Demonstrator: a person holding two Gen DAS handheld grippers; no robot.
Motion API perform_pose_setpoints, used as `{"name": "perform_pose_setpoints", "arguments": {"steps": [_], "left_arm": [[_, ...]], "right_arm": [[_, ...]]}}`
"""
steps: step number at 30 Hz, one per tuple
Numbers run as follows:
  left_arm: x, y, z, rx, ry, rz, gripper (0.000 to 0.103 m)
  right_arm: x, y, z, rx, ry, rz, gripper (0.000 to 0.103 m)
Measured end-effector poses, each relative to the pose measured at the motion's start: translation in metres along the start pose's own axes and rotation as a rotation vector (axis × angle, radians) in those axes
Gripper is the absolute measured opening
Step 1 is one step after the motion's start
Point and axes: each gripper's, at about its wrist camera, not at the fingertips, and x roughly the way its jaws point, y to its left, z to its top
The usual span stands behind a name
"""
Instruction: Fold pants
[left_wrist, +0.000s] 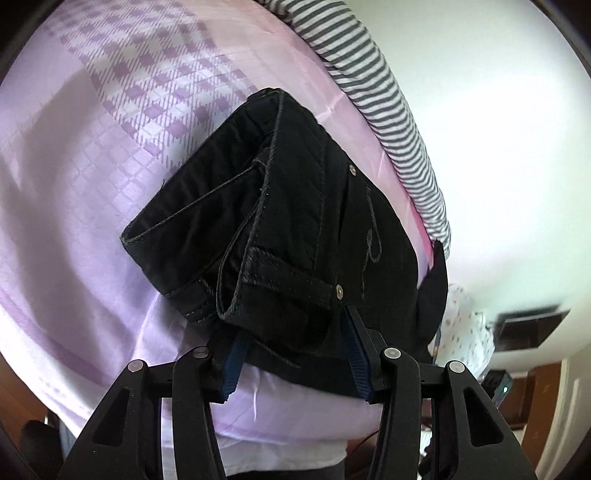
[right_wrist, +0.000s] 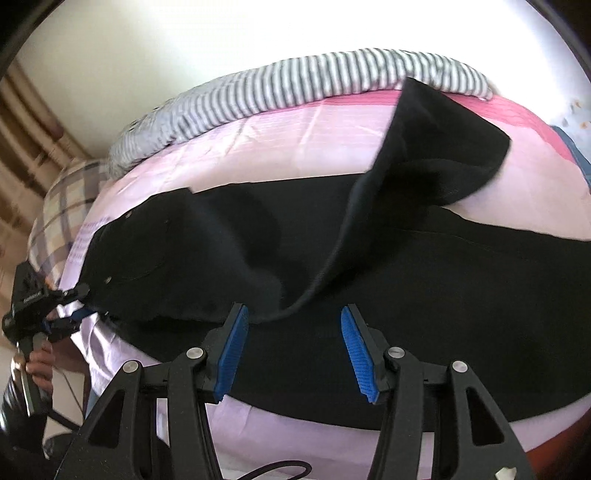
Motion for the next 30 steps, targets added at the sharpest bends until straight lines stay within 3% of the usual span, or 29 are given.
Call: {"name": "perform_pose_setpoints", "arguments": {"steps": [3, 5, 8, 14, 22, 30], "left_arm": [[0.005, 0.0, 0.004, -0.014, -0.021, -0.016, 0.049], [0.005, -0.001, 0.005, -0.005, -0.045, -0.013, 0.034], [0.001, -0.006, 0.004, 0.058, -0.072, 0.012, 0.023], [0.0, -0.013, 0.003, 0.131, -0.084, 0.043, 0.021], [0.001, -0.006, 0.003, 0.124, -0.075, 0.034, 0.021], [0.001, -0.007, 0.005, 0.137, -0.069, 0.046, 0.02]], "right_arm": [[0.004, -0.004, 0.006, 0.021, -0.002, -0.052, 0.05], [0.009, -0.005, 0.012, 0.037, 0.003, -0.086, 0.05], [0.014, -0.001, 0.024, 0.05, -0.001, -0.112, 0.049], [0.028, -0.008, 0.056, 0.122, -0.007, -0.185, 0.034], [0.053, -0.034, 0.108, 0.187, 0.003, -0.313, 0.034], [0.075, -0.059, 0.137, 0.224, 0.023, -0.373, 0.026]]}}
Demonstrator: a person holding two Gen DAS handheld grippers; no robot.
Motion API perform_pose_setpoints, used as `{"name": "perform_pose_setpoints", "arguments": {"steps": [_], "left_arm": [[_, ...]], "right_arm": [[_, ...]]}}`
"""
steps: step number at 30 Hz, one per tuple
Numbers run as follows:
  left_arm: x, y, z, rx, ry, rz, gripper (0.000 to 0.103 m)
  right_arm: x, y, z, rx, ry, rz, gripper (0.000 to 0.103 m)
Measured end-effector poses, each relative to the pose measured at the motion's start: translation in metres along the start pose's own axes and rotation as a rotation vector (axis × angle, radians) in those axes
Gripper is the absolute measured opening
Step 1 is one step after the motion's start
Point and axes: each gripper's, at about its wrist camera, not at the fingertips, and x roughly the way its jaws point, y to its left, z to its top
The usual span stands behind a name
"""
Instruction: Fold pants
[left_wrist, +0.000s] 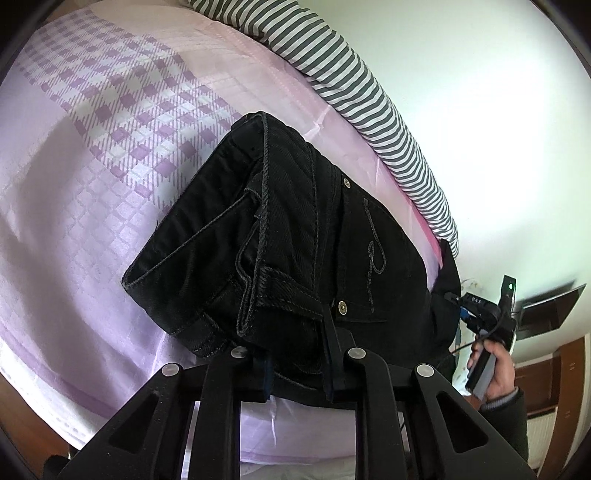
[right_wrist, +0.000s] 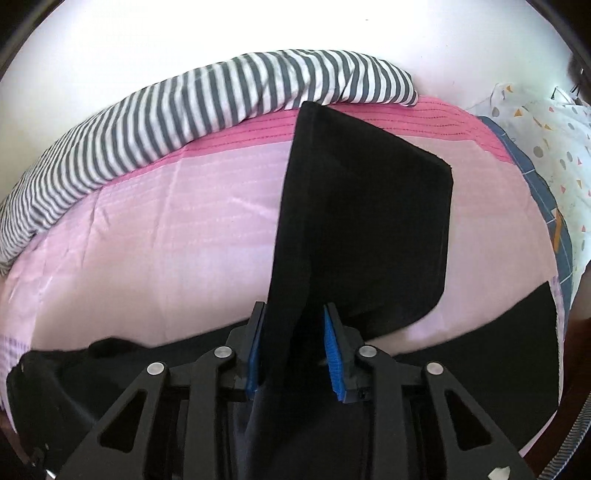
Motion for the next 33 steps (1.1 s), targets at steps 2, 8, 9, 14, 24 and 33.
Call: {"name": "perform_pose_setpoints", "arguments": {"steps": [2, 8, 9, 14, 24, 33], "left_arm": [[0.001, -0.001, 0.001, 0.005, 0.002, 0.007, 0.019], [-0.001, -0.002, 0.005, 0.008, 0.005, 0.017, 0.019], [-0.002, -0.002, 0.007, 0.01, 0.001, 0.02, 0.019], [-0.008, -0.007, 0.021, 0.036, -0.012, 0.027, 0.017], [-0.011, -0.028, 0.05, 0.209, -0.003, 0.072, 0.017], [0.008, -0.005, 0.034, 0.276, 0.111, 0.159, 0.017]], "right_arm": [[0.005, -0.002, 0.006, -0.01, 0.005, -0.004, 0.017], [0.0, -0.025, 0.009, 0.038, -0.016, 0.016, 0.003], [-0.005, -0.031, 0.006, 0.052, -0.029, 0.026, 0.003], [-0.038, -0.065, -0.015, 0.098, -0.09, 0.032, 0.003], [-0.074, -0.11, -0.085, 0.214, -0.129, 0.057, 0.002], [-0.067, -0.12, -0.139, 0.277, -0.103, 0.055, 0.002]]}}
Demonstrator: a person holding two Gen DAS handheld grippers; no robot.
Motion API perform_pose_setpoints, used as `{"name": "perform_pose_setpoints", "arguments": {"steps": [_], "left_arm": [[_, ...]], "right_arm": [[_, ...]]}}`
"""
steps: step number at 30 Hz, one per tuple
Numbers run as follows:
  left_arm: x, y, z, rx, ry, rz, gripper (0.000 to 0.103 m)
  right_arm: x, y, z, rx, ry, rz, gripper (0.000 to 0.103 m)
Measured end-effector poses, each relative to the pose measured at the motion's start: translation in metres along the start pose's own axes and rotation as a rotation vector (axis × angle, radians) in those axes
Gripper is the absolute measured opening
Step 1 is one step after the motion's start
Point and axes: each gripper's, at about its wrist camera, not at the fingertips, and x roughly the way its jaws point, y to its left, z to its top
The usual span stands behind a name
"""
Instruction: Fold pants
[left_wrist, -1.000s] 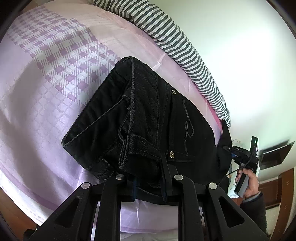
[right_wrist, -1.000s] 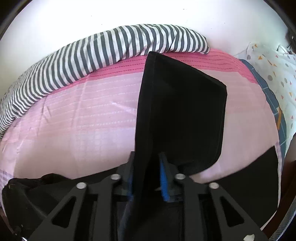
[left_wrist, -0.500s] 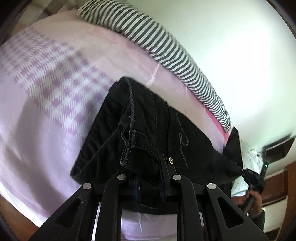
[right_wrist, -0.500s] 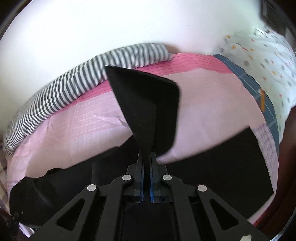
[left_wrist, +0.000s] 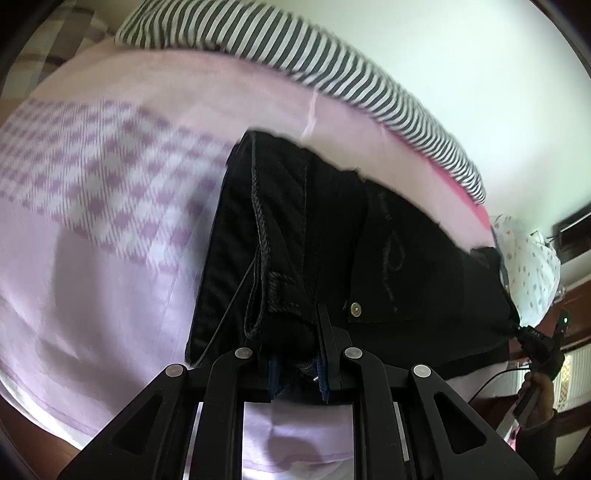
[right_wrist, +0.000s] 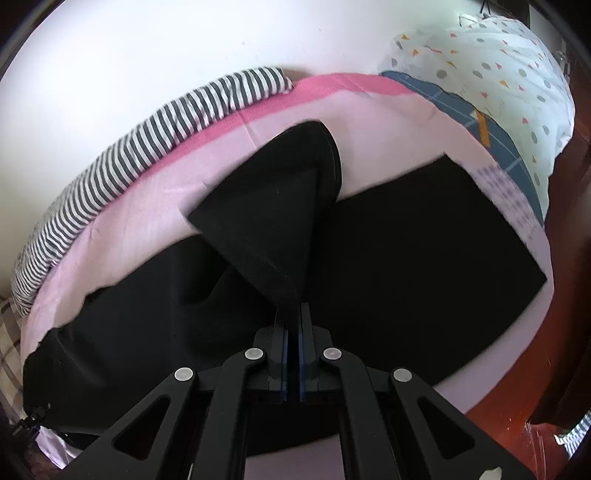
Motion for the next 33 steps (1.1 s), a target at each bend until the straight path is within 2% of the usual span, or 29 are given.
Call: {"name": "perform_pose_setpoints", "arguments": {"steps": [3, 7, 10, 14, 16, 22, 25, 27, 29, 33], "left_arm": [[0.002, 0.005, -0.005, -0.024, 0.007, -0.011, 0.017], [0.0, -0.004, -0.009, 0.051, 0.003, 0.025, 0.017], [0.002, -0.003, -0.013, 0.064, 0.015, 0.019, 0.017], [0.0, -0.001, -0.014, 0.004, 0.037, -0.026, 0.017], [0.004, 0.0, -0.015, 0.01, 0.044, -0.015, 0.017], [0.006, 0.009, -0.017, -0.037, 0.05, -0.037, 0.021], [0.001, -0.002, -0.019, 0.011, 0.04, 0.013, 0.026], [-0.005, -0.009, -0.023, 0.059, 0.034, 0.055, 0.033], [-0.01, -0.015, -0.028, 0.099, 0.03, 0.091, 0.044], [-0.027, -0.023, -0.04, 0.171, 0.014, 0.128, 0.047]], "right_arm": [[-0.001, -0.007, -0.007, 0.025, 0.005, 0.008, 0.002], [-0.008, -0.011, -0.013, 0.036, -0.003, 0.008, 0.002], [-0.007, -0.018, -0.021, 0.053, -0.004, 0.0, 0.002], [-0.012, -0.022, -0.018, 0.051, -0.018, -0.011, 0.002], [-0.011, -0.022, -0.016, 0.047, -0.022, -0.014, 0.002], [0.01, -0.03, -0.021, 0.08, 0.05, 0.021, 0.003], [0.014, -0.037, -0.019, 0.108, 0.08, 0.061, 0.009], [0.013, -0.035, -0.017, 0.084, 0.086, 0.064, 0.009], [0.011, -0.033, -0.016, 0.069, 0.078, 0.068, 0.009], [0.014, -0.034, -0.011, 0.055, 0.096, 0.089, 0.009]]}}
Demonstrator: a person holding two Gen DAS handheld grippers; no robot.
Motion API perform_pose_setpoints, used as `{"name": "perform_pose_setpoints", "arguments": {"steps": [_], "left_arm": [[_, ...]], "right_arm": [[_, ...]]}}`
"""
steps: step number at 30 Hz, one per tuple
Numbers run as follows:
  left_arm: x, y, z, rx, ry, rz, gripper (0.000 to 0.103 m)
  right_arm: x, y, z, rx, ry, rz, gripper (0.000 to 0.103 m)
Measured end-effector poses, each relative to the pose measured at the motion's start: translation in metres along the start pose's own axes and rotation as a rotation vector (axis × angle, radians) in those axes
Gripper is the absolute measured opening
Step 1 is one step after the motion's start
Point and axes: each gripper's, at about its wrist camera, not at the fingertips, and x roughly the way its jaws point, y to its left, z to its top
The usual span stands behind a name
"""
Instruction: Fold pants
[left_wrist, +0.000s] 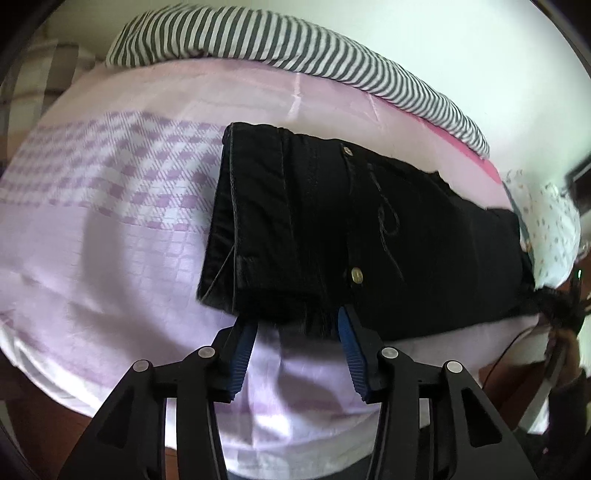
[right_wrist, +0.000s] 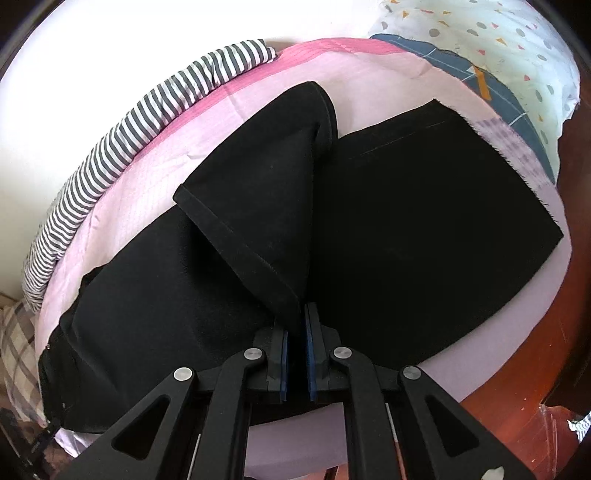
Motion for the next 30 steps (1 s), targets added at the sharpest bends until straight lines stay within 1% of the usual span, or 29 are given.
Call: {"name": "perform_pose_setpoints", "arguments": {"steps": [2, 4, 7, 8, 9, 10, 11, 13, 14, 15, 19, 21, 22, 24, 26, 28, 30], "left_arm": [[-0.012, -0.011, -0.006, 0.058, -0.045, 0.031, 0.047], [-0.02, -0.029, -0.009, 0.123, -0.082, 0.041, 0.047], [-0.027, -0.073, -0.007, 0.232, -0.16, -0.052, 0.047], [-0.026, -0.086, -0.006, 0.259, -0.17, -0.076, 0.047], [-0.023, -0.109, -0.004, 0.311, -0.189, -0.112, 0.047], [-0.022, -0.121, -0.004, 0.34, -0.196, -0.127, 0.047], [-0.015, -0.145, -0.002, 0.394, -0.199, -0.159, 0.048], [0.002, -0.18, -0.002, 0.468, -0.193, -0.198, 0.048], [0.015, -0.204, -0.003, 0.516, -0.185, -0.212, 0.048], [0.023, -0.219, -0.005, 0.542, -0.175, -0.227, 0.048], [0.06, -0.291, -0.016, 0.654, -0.118, -0.314, 0.048], [0.071, -0.321, -0.028, 0.72, -0.111, -0.326, 0.048], [0.079, -0.338, -0.033, 0.768, -0.113, -0.322, 0.048], [0.089, -0.362, -0.04, 0.824, -0.128, -0.298, 0.048], [0.101, -0.377, -0.04, 0.822, -0.117, -0.299, 0.048], [0.114, -0.383, -0.037, 0.795, -0.092, -0.296, 0.048], [0.13, -0.386, -0.034, 0.769, -0.077, -0.278, 0.048]], "right_arm": [[0.001, -0.001, 0.002, -0.001, 0.009, 0.007, 0.01], [0.001, -0.003, 0.003, 0.009, 0.017, 0.029, 0.01], [0.001, -0.007, 0.006, 0.029, 0.034, 0.065, 0.011], [0.0, -0.009, 0.007, 0.041, 0.041, 0.081, 0.012], [-0.001, -0.011, 0.007, 0.049, 0.042, 0.092, 0.012], [-0.001, -0.013, 0.008, 0.059, 0.044, 0.102, 0.012], [-0.001, -0.015, 0.009, 0.066, 0.049, 0.115, 0.012], [-0.001, -0.013, 0.01, 0.044, 0.052, 0.114, 0.011], [-0.002, -0.01, 0.011, 0.025, 0.049, 0.109, 0.01], [-0.002, -0.009, 0.011, 0.016, 0.048, 0.113, 0.009], [-0.005, -0.011, 0.015, 0.04, 0.058, 0.154, 0.008], [-0.007, -0.014, 0.018, 0.063, 0.066, 0.187, 0.008], [-0.008, -0.016, 0.019, 0.077, 0.072, 0.211, 0.007], [-0.012, -0.018, 0.022, 0.083, 0.072, 0.232, 0.007], [-0.016, -0.018, 0.024, 0.081, 0.07, 0.256, 0.007], [-0.017, -0.017, 0.025, 0.08, 0.072, 0.271, 0.007], [-0.017, -0.018, 0.025, 0.076, 0.08, 0.283, 0.007]]}}
